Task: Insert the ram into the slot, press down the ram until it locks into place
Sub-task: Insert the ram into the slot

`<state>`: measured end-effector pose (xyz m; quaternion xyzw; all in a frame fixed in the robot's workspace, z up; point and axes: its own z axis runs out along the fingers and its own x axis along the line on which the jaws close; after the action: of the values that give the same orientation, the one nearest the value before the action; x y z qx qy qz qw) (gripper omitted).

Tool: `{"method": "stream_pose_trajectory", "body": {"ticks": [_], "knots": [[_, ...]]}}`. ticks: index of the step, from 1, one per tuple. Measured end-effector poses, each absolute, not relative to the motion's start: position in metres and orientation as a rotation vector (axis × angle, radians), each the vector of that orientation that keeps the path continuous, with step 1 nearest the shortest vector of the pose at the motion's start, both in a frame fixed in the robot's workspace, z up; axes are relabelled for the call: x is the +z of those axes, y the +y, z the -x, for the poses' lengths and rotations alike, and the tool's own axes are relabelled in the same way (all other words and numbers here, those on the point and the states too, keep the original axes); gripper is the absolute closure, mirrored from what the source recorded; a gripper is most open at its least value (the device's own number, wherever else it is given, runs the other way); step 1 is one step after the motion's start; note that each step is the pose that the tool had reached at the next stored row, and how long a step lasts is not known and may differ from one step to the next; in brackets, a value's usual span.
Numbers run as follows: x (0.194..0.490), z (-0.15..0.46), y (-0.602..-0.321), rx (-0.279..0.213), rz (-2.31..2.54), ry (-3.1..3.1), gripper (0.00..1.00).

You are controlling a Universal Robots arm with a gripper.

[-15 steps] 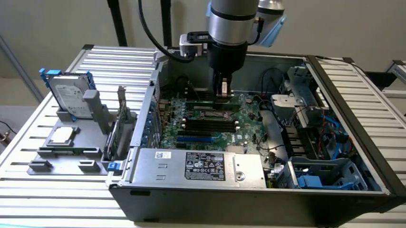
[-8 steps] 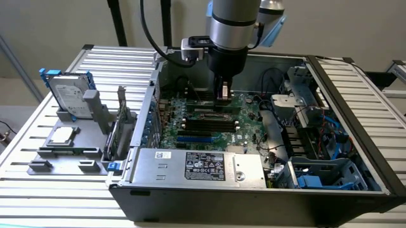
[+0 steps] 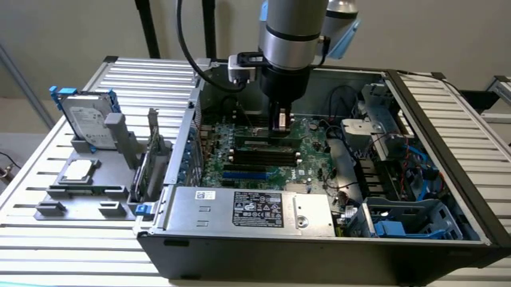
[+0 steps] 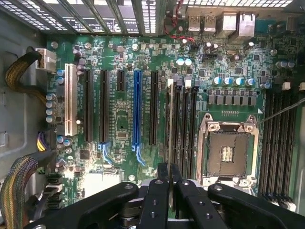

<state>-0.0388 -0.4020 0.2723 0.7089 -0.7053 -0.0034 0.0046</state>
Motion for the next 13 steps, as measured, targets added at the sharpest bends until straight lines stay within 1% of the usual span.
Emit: {"method": "stream_pose_trajectory", "body": {"ticks": [13], "knots": [[0.255,0.039,-0.403,-0.007,-2.218,-2.207,0.87]]}}
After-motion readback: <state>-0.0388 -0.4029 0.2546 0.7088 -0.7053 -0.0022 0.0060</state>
